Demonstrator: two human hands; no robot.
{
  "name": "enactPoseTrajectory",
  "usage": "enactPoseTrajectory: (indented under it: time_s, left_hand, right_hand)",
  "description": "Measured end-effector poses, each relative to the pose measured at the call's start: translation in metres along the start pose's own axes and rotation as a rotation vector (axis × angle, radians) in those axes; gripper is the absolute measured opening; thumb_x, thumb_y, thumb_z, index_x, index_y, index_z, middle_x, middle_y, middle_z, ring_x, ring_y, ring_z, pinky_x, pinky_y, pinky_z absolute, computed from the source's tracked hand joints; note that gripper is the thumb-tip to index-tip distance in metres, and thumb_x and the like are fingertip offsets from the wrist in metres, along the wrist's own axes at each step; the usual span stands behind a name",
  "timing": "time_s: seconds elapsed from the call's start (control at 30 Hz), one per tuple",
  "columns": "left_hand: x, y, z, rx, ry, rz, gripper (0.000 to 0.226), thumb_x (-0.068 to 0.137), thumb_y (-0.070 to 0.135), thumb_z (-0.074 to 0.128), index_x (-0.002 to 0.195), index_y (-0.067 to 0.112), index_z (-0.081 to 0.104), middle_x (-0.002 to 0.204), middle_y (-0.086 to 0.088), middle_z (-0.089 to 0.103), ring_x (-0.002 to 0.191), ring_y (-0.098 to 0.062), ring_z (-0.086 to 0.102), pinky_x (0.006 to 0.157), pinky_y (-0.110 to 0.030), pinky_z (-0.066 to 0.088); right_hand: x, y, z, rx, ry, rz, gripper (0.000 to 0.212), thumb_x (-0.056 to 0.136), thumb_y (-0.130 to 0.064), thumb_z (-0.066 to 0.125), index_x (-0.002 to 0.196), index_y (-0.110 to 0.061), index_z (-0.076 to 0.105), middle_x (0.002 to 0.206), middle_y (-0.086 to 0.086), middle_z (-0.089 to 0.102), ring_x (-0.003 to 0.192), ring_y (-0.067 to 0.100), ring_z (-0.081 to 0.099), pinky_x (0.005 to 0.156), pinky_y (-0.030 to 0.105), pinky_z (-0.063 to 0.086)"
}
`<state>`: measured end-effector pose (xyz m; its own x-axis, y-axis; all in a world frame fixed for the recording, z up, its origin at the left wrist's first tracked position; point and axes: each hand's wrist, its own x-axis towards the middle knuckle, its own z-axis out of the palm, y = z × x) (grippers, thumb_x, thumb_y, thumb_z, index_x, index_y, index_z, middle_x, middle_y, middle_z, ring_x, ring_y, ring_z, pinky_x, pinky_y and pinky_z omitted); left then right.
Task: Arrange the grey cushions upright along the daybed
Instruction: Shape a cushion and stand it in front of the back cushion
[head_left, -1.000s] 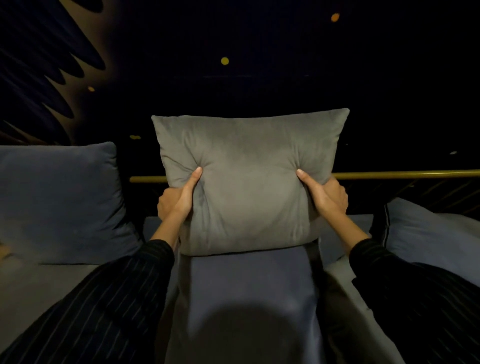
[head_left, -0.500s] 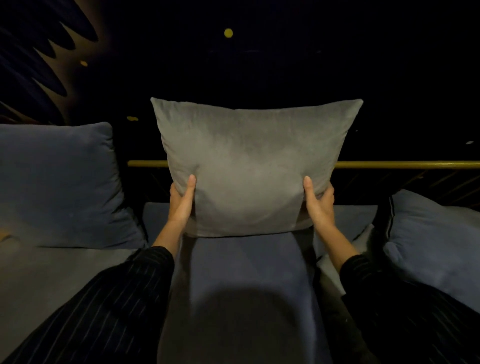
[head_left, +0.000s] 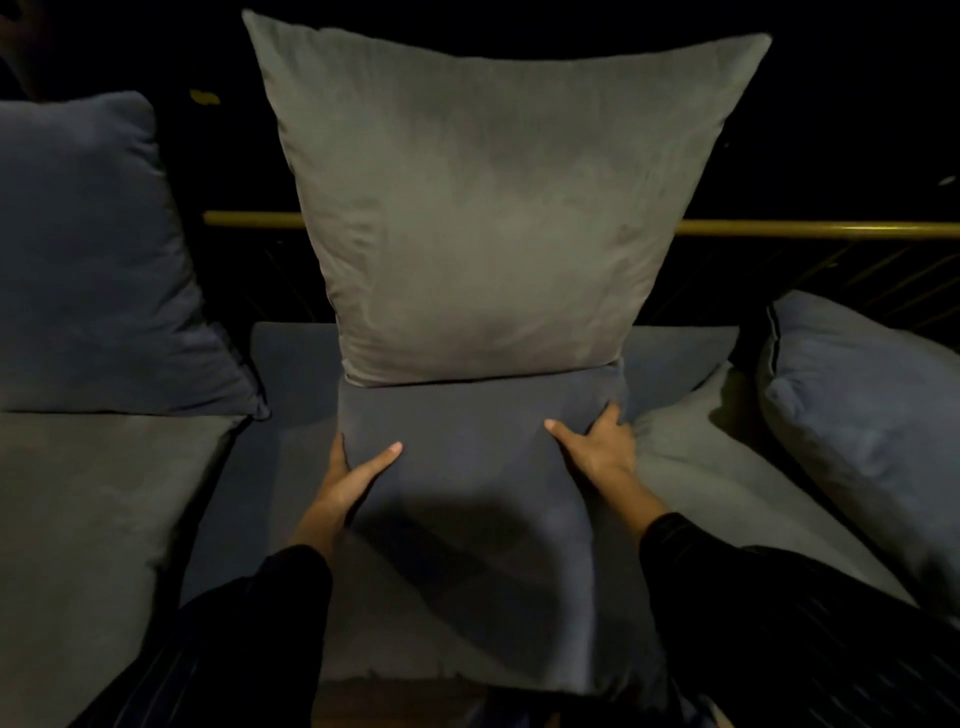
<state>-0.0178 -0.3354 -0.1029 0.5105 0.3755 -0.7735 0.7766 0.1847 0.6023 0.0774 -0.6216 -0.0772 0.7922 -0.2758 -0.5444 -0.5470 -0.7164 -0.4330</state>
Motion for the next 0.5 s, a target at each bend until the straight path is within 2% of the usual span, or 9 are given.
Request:
enactPoseTrajectory:
  time_s: [0.07, 0.17, 0.3, 0.5]
  left_hand:
    - [0.004, -0.001, -0.002, 0.023, 0.04, 0.003, 0.128, 0.044, 0.061, 0.089, 0.15, 0.026, 0.027, 0.143, -0.007, 0.051, 0.124, -0.032, 0.056, 0.105, -0.05, 0.046]
    - [-0.004, 0.003, 0.003, 0.126, 0.112, 0.006, 0.123, 0.037, 0.07, 0.084, 0.141, 0.025, 0.036, 0.139, -0.008, 0.055, 0.124, -0.035, 0.055, 0.106, -0.05, 0.045]
    - [-0.022, -0.005, 0.007, 0.231, 0.174, 0.035, 0.103, 0.058, 0.064, 0.081, 0.142, 0.025, 0.037, 0.14, -0.012, 0.054, 0.128, -0.04, 0.05, 0.11, -0.049, 0.04]
    - [-0.038, -0.008, 0.006, 0.294, 0.23, 0.085, 0.097, 0.064, 0.064, 0.077, 0.142, 0.024, 0.037, 0.14, -0.013, 0.054, 0.129, -0.041, 0.049, 0.108, -0.047, 0.038]
  right_hand:
    - [-0.004, 0.001, 0.002, -0.005, -0.001, 0.01, 0.105, 0.077, -0.052, 0.07, 0.152, -0.008, 0.012, 0.138, 0.033, 0.043, 0.127, 0.046, 0.044, 0.107, 0.046, 0.038]
    - [-0.017, 0.003, 0.008, -0.042, 0.009, 0.016, 0.088, 0.087, -0.038, 0.062, 0.152, -0.008, 0.011, 0.135, 0.031, 0.049, 0.122, 0.045, 0.05, 0.101, 0.045, 0.042]
    - [-0.033, 0.011, 0.007, -0.086, 0.076, -0.018, 0.068, 0.092, -0.017, 0.05, 0.151, -0.007, 0.018, 0.13, 0.03, 0.055, 0.116, 0.045, 0.055, 0.097, 0.045, 0.044]
    - [-0.054, 0.018, -0.005, -0.013, 0.186, -0.044, 0.052, 0.087, -0.003, 0.047, 0.138, -0.01, 0.048, 0.124, 0.03, 0.06, 0.114, 0.046, 0.055, 0.095, 0.046, 0.043]
